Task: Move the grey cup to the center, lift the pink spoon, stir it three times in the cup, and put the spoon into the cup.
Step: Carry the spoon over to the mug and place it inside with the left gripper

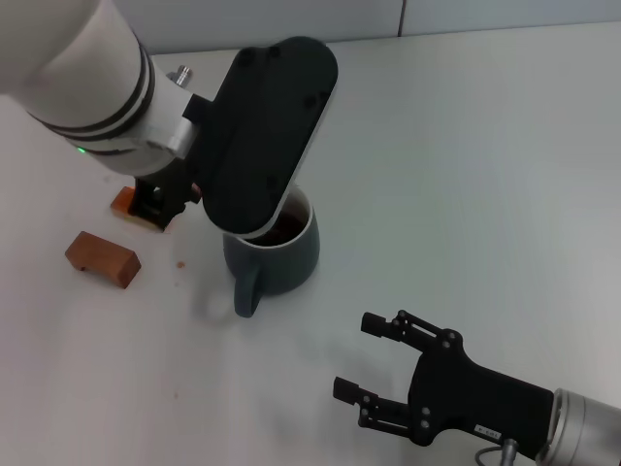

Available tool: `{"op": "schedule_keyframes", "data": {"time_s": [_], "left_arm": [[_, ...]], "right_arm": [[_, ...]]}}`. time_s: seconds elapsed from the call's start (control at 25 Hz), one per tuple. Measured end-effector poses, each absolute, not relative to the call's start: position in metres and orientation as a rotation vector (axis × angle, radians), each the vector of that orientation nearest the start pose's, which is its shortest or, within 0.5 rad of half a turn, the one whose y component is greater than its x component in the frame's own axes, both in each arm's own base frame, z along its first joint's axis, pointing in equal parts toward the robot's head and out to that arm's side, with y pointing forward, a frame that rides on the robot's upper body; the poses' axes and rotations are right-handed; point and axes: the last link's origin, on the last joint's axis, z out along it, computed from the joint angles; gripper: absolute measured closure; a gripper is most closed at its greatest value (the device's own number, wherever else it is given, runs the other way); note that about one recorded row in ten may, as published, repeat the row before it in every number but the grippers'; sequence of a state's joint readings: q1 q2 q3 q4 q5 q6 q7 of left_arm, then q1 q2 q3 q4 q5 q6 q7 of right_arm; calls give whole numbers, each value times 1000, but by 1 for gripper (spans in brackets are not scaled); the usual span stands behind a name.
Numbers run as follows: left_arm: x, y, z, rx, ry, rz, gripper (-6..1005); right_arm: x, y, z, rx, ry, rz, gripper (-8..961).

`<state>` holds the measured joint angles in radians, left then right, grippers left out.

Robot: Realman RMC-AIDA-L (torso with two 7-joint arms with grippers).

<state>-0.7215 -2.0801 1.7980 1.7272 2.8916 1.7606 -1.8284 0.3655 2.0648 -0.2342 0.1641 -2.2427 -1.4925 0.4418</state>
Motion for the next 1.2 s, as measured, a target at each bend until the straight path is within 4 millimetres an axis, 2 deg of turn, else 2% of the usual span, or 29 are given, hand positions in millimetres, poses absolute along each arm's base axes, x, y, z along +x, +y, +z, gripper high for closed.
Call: {"op": "schedule_keyframes", "data": {"time_s": [0.2,0.32,0.48,0.92,1.2], "left_arm": [[-82,326,-6,-2537,910,1149,869],[-72,330,-10,-2499,957,1100,869],[-70,327,-13,-2493,994,1104,870],[-81,319,-11,-2535,974,1190,870],[-81,324,-8,-2530,955,1175,869]], "right_arm": [[284,195,-107,-2562,481,1020,129],[284,195,-107,-2562,481,1020,129],[283,196,-107,-2562,479,1021,129],[282,198,-107,-2569,471,1024,129],[281,198,-107,-2571,470,1024,129]]}}
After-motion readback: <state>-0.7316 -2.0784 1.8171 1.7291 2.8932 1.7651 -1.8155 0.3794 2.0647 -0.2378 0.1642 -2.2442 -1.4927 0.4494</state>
